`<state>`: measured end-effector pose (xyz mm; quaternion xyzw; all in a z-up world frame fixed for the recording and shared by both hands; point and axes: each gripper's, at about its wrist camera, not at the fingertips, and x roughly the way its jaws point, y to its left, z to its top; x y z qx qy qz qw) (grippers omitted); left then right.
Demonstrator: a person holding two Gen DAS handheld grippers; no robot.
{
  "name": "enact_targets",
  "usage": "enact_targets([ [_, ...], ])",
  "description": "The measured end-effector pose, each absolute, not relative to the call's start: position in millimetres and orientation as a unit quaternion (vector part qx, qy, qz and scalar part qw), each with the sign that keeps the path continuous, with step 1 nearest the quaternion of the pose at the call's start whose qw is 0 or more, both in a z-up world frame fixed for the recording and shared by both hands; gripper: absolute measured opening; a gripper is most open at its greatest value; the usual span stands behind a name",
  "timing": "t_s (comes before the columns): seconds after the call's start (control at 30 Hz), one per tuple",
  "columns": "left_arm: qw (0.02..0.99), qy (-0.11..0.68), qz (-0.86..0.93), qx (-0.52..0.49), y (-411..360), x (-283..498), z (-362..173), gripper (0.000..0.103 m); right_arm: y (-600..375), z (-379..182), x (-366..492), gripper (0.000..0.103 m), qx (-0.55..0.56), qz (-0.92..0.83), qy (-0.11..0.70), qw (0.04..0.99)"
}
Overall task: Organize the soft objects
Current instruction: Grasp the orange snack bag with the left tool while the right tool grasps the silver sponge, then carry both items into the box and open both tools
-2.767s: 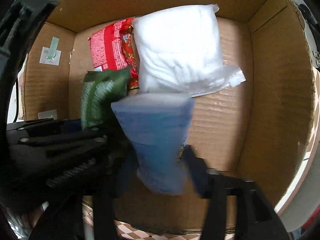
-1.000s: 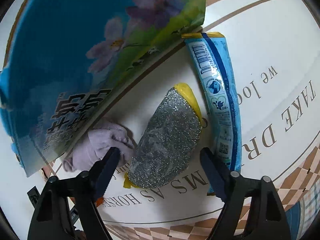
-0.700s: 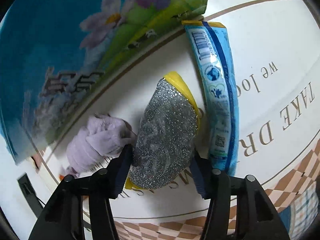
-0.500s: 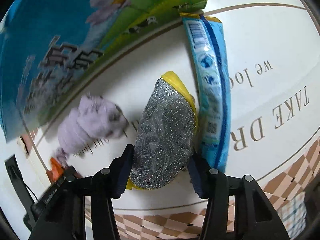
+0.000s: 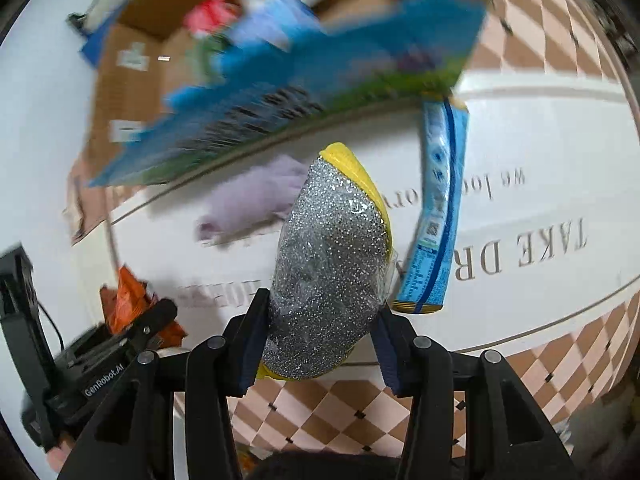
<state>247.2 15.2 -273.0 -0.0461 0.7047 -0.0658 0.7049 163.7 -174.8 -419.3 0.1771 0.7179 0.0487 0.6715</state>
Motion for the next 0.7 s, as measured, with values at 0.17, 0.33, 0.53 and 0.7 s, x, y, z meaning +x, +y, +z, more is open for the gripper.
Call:
enact_targets([
  [0.17,0.723,0.683,-0.098,-0.034,8.1,281.5,-223.8,0.059,-170.2,-356.8,181.1,0.05,0.151,0.09,0.687,0.705],
  [0.33,0.728,0.676,-0.109,-0.005,9.7,330.3,-216.0,0.059,-172.2,-319.8,222.9,0.05,0.121,0.09,0.659,0.737],
  [0.53,0.694,0.711,-0.108,0.032,4.0,401.0,-256.1,0.06,-190.9,-315.6,298.9,0.05,0.059,0.056,0.657,0.75],
  [0.7,0.649,0.752,-0.101,0.061,-2.2,441.4,-301.4,0.06,-192.9,-342.2,353.5,0.05,-0.011,0.048,0.687,0.725],
])
